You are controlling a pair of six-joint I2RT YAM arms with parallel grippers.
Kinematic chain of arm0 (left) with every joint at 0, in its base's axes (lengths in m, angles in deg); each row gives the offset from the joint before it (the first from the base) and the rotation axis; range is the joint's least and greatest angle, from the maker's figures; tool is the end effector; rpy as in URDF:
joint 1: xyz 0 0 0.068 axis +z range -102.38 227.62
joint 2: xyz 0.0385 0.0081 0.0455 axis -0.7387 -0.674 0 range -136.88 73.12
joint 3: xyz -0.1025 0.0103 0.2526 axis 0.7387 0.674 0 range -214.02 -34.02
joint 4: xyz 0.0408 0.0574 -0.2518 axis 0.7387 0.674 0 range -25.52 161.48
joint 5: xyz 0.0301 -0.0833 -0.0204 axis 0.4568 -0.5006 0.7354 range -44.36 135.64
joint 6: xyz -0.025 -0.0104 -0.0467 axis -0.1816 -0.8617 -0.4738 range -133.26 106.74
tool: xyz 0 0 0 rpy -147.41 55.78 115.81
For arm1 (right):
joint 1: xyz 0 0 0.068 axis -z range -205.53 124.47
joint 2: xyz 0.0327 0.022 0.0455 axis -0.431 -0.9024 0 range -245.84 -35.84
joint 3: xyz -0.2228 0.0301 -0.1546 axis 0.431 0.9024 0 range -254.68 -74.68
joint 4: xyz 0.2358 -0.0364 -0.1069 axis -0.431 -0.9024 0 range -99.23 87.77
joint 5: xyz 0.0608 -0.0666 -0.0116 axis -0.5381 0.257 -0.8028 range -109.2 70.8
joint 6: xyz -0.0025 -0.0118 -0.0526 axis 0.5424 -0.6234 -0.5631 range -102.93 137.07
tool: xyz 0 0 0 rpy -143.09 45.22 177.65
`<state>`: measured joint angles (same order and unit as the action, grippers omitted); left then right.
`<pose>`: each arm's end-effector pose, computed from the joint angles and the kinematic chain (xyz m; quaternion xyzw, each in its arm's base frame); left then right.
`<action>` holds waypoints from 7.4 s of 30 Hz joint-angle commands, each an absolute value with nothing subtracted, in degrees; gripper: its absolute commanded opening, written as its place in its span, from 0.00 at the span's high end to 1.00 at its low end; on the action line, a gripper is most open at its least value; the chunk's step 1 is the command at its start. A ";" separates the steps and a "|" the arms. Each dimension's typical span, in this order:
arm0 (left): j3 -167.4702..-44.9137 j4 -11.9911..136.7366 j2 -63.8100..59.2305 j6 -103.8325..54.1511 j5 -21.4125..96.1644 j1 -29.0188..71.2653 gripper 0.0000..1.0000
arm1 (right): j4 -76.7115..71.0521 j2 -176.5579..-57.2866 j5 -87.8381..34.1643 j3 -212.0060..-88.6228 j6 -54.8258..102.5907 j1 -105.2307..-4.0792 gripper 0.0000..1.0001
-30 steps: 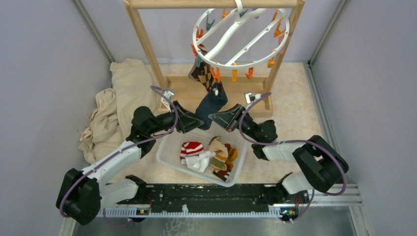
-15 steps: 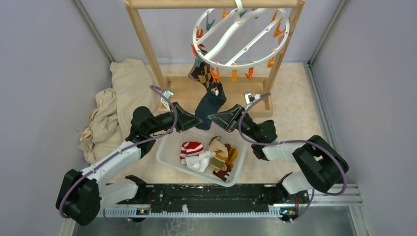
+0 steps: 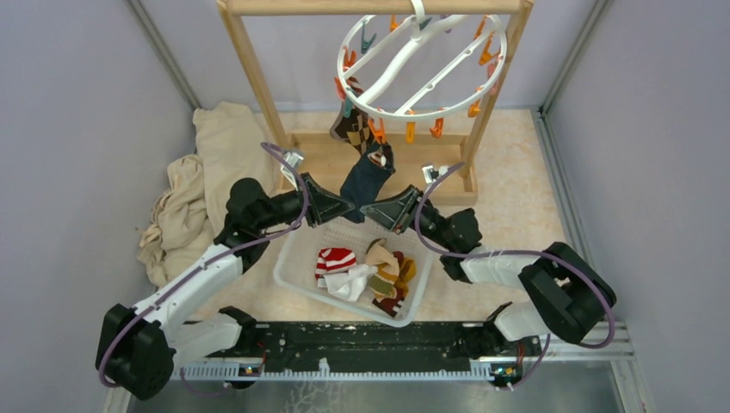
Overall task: Remove the socks clipped to the hanger
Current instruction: Remove the sock from the hanger, then place the sock in the bin.
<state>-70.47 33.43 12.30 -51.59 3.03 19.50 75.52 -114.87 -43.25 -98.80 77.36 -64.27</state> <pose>0.1992 -0.1337 0.3090 0.2153 0.6410 -0.5834 0.4499 0.1921 0.1727 0.2481 -0.0695 0.5638 0.6946 0.4414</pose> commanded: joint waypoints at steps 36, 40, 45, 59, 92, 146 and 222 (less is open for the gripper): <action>-97.43 62.28 4.12 -32.05 19.93 3.74 1.00 | -15.34 -82.08 0.26 -131.16 35.60 -76.70 0.50; -97.18 63.97 5.30 -31.20 21.86 3.66 1.00 | -13.40 -85.71 4.82 -135.38 32.19 -80.54 0.50; -94.33 66.12 8.33 -29.84 26.83 3.68 1.00 | -9.86 -90.39 10.30 -139.57 27.72 -84.05 0.50; -94.66 70.26 9.88 -31.19 25.23 14.83 1.00 | 12.54 -97.78 24.42 -134.97 15.60 -93.33 0.03; -96.68 68.77 3.65 -33.50 8.96 27.72 1.00 | 96.31 -128.01 27.74 -119.88 -22.55 -91.50 0.18; -97.02 70.03 -0.54 -31.63 9.58 28.14 1.00 | 76.61 -128.25 12.14 -137.80 -9.58 -77.91 0.41; -94.59 87.59 18.71 -49.36 5.90 26.09 1.00 | 17.71 -107.54 12.68 -129.29 28.26 -81.52 0.20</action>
<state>-97.24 87.13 17.28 -45.31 2.98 27.37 19.09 -112.07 14.47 -129.84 24.82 -81.25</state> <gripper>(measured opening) 0.029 0.802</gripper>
